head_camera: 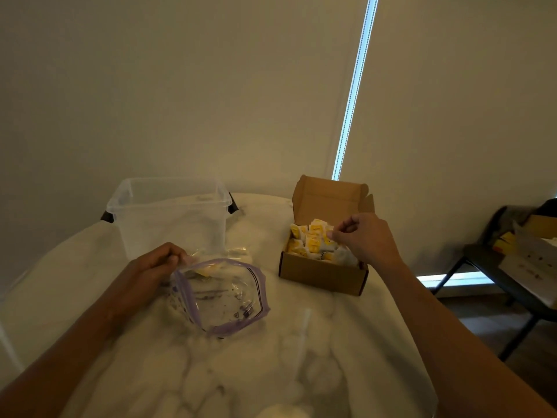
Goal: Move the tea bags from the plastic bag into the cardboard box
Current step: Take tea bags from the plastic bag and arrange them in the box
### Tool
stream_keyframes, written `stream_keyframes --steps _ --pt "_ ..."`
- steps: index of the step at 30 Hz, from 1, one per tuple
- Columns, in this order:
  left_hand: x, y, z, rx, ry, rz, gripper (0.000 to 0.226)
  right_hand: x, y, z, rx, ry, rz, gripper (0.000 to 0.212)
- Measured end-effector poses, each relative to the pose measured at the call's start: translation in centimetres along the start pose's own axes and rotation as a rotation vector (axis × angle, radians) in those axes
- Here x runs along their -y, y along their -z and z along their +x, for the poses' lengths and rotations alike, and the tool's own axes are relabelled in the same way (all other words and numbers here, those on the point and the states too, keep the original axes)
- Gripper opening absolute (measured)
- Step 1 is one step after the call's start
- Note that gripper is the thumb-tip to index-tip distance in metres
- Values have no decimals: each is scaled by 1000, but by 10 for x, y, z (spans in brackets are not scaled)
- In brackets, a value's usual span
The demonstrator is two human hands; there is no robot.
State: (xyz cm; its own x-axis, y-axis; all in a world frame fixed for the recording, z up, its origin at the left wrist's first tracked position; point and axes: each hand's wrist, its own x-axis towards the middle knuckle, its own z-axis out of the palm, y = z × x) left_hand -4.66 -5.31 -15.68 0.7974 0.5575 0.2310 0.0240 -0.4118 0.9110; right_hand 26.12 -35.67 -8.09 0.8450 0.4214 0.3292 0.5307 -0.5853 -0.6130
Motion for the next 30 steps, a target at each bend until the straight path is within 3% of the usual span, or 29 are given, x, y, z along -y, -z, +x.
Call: stream_keyframes --steps 6,10,13,16,21,26,30 --pt "-8 6 -6 56 47 -201 37 25 10 -31 -152 93 29 21" --pt "-11 2 -5 44 74 -226 12 75 6 -98 96 313 194 14" --pt "-20 -3 -9 21 108 -229 14 105 -18 -141 328 509 194 13" --pt "-19 -2 -8 6 113 -205 12 125 -61 -155 390 676 77 14" --pt "-12 2 -3 3 73 -84 13 142 -123 -145 596 587 -72 47" --pt "-14 4 -4 -38 10 -45 11 155 -122 -141 522 613 -37 68" --pt "-19 2 -3 -78 -37 -11 13 164 -117 -146 508 601 -35 49"
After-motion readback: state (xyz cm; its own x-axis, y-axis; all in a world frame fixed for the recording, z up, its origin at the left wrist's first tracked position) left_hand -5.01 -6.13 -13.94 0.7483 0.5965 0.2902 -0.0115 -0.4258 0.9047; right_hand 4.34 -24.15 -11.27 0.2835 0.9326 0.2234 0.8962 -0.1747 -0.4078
